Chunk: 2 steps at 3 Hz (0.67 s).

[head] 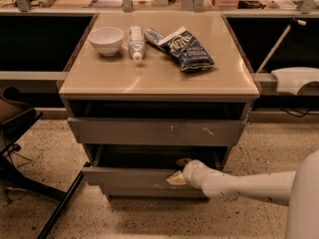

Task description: Open middle drawer

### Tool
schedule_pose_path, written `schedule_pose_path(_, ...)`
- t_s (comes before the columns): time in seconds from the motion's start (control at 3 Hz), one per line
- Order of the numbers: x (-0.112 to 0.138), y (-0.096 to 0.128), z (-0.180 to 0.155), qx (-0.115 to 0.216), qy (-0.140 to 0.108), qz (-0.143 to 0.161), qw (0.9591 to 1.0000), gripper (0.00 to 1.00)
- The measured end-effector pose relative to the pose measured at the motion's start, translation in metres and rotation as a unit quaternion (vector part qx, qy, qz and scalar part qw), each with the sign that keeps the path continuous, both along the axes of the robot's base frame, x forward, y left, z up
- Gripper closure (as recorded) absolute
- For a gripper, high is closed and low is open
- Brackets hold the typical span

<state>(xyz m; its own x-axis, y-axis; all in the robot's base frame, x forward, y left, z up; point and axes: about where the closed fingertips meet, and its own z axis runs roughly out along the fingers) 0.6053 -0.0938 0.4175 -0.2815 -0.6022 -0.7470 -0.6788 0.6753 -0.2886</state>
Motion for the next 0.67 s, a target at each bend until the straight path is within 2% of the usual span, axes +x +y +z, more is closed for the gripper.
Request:
schedule_pose_path(0.33,0.000,0.000,0.002,0.000,0.000,0.000,1.0000,1.00)
schedule_pose_path(0.67,-0.027,0.002,-0.006,0.012,0.003,-0.015,0.9998,1.00)
